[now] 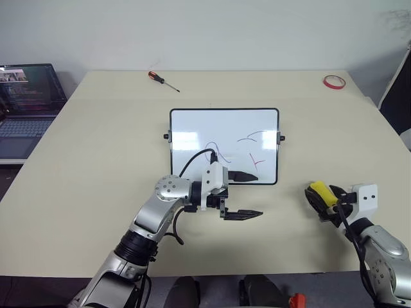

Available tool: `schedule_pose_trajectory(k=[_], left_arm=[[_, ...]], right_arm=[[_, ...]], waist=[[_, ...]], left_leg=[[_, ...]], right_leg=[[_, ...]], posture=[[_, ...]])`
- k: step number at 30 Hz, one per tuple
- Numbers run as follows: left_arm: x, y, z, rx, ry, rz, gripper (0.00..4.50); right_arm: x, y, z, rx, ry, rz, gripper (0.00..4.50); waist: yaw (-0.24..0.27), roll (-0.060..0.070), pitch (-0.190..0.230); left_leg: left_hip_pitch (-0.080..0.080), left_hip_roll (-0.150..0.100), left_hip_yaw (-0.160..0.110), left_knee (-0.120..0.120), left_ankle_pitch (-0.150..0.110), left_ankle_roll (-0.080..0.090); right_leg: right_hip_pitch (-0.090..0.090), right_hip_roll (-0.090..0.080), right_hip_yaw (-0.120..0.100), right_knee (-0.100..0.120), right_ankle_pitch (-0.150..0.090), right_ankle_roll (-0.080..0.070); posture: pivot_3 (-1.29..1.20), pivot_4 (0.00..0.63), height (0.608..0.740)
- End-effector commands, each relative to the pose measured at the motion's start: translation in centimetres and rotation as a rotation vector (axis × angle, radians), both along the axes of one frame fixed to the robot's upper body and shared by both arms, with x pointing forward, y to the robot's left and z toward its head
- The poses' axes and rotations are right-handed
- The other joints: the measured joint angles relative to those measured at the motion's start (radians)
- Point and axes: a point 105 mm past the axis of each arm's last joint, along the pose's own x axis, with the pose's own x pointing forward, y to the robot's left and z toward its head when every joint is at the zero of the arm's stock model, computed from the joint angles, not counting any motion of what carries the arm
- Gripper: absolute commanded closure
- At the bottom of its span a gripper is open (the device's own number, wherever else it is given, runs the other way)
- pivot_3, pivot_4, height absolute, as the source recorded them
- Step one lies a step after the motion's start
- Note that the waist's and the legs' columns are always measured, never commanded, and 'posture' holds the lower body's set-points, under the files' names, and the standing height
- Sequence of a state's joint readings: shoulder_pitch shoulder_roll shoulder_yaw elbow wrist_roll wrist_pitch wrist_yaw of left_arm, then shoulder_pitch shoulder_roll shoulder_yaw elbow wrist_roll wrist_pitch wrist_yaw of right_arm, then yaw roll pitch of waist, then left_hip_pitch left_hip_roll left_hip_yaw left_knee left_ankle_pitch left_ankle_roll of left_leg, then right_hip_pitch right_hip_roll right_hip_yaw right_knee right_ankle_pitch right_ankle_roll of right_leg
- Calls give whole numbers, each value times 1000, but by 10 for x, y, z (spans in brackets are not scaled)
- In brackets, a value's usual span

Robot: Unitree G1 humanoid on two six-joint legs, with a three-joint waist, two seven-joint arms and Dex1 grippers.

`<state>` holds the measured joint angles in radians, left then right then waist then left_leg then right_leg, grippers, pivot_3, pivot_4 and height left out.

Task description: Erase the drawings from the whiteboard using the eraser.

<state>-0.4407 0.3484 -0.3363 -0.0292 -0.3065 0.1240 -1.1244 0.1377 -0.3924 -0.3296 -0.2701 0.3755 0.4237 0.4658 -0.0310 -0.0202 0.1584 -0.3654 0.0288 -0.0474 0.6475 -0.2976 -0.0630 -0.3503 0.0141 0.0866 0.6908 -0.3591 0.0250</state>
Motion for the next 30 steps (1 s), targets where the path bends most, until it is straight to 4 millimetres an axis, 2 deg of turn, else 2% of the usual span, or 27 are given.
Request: schedule_pose_trajectory(k=[1, 3, 6, 14, 24, 30], left_arm=[[-2, -3, 14, -25, -53, -16, 0], [-2, -3, 14, -26, -54, -15, 0], [-1, -2, 14, -26, -56, -11, 0], [1, -1, 13, -21, -60, -3, 0], [2, 0, 12, -17, -63, 6, 0], [3, 3, 12, -32, -54, 39, 0]], right_arm=[[0, 0, 9, -13, -37, 5, 34], [0, 0, 9, -11, -33, 3, 34], [-1, -1, 8, -9, -25, 2, 647], [0, -2, 7, -9, -18, 6, 3452], [1, -2, 7, -9, -19, 3, 3518], [6, -10, 18, -27, -79, -55, 3518]], waist=[[0, 0, 0], [0, 0, 0], [0, 0, 0], [0, 0, 0], [0, 0, 0], [0, 0, 0]], left_leg=[[0, 0, 0, 0, 0, 0], [0, 0, 0, 0, 0, 0], [0, 0, 0, 0, 0, 0], [0, 0, 0, 0, 0, 0], [0, 0, 0, 0, 0, 0], [0, 0, 0, 0, 0, 0]], right_leg=[[0, 0, 0, 0, 0, 0], [0, 0, 0, 0, 0, 0], [0, 0, 0, 0, 0, 0], [0, 0, 0, 0, 0, 0], [0, 0, 0, 0, 0, 0], [0, 0, 0, 0, 0, 0]], posture=[[0, 150, 740], [0, 150, 740], [0, 150, 740], [0, 150, 740], [0, 150, 740], [0, 150, 740]])
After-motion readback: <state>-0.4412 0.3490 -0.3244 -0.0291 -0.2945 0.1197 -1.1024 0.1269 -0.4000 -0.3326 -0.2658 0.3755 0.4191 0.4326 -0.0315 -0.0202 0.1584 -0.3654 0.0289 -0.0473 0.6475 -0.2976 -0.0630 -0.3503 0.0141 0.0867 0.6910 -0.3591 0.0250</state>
